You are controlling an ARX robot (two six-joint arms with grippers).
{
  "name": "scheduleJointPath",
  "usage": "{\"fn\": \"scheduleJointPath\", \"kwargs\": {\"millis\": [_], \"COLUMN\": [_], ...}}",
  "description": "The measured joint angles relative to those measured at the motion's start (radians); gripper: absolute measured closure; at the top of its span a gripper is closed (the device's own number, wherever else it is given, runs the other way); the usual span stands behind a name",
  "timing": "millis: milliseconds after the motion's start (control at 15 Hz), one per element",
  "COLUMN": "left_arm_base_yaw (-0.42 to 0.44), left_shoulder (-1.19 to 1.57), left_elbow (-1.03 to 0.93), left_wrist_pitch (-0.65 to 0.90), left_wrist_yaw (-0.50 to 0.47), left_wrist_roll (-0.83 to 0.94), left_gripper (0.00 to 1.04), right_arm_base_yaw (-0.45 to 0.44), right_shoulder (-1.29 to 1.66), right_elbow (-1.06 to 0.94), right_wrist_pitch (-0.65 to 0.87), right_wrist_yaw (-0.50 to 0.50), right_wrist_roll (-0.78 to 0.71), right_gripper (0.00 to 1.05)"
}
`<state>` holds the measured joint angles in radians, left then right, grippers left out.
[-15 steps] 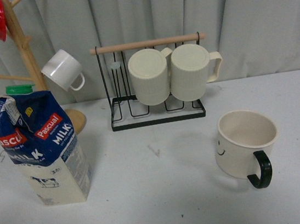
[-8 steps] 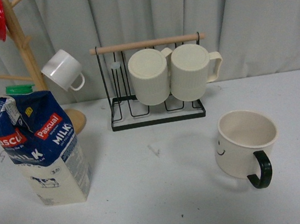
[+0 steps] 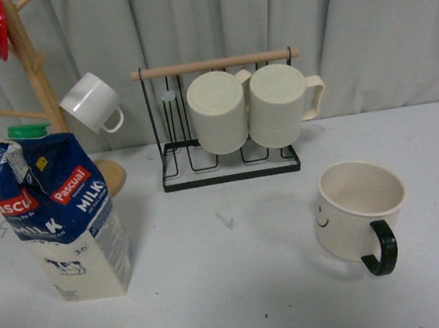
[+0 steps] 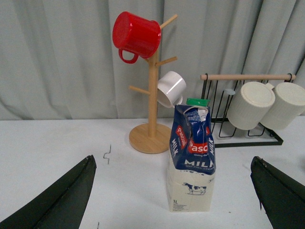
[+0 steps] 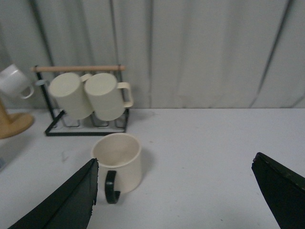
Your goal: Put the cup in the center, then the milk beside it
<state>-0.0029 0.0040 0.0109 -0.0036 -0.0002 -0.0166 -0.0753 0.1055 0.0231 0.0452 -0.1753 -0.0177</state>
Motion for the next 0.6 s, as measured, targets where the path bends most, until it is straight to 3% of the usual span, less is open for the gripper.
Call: {"fn": "scheduleJointPath", "kwargs": {"millis": [200, 333, 400, 467, 600], "left_arm_base_yaw": [0.0, 0.0, 0.0, 0.0, 0.0], "left_shoulder": [0.0, 0.0, 0.0, 0.0, 0.0], "left_elbow": [0.0, 0.0, 0.0, 0.0, 0.0], "left_wrist_pitch": [0.001, 0.0, 0.0, 0.0, 0.0], "left_wrist_yaw": [0.0, 0.0, 0.0, 0.0, 0.0], "left_wrist_roll": [0.0, 0.0, 0.0, 0.0, 0.0], "left_gripper": [0.07, 0.07, 0.07, 0.07, 0.07], "right_arm_base_yaw": [-0.053, -0.046, -0.006, 0.082, 0.208], "right_shoulder": [0.217, 0.464, 0.948, 1.445, 1.775], "right_elbow": [0.044, 0.112, 0.328, 0.616, 0.924], "right_wrist_pitch": [0.166, 0.388, 0.622, 0.396, 0.064], "right_wrist_yaw": [-0.087, -0.086, 0.066, 0.222, 0.223], "right_wrist_roll": [0.002, 0.016, 0.088, 0.239, 0.349], "right_gripper": [0.06, 0.06, 0.06, 0.06, 0.06]}}
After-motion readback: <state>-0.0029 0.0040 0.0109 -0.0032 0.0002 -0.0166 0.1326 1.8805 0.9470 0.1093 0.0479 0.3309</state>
